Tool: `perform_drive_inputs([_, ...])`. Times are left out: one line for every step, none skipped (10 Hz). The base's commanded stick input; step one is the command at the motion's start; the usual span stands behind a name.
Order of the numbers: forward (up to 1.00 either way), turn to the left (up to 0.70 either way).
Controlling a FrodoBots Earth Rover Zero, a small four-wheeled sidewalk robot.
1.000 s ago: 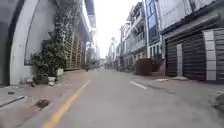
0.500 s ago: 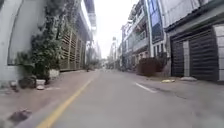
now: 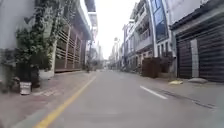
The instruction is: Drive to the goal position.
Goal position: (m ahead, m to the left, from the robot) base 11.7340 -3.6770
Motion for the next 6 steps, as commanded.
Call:
perform_drive_inputs([1.0, 0.06])
perform_drive_inputs([1.0, 0.06])
perform_drive_inputs([1.0, 0.06])
perform_drive_inputs([1.0, 0.06])
perform_drive_inputs([1.0, 0.06])
perform_drive_inputs([1.0, 0.06])
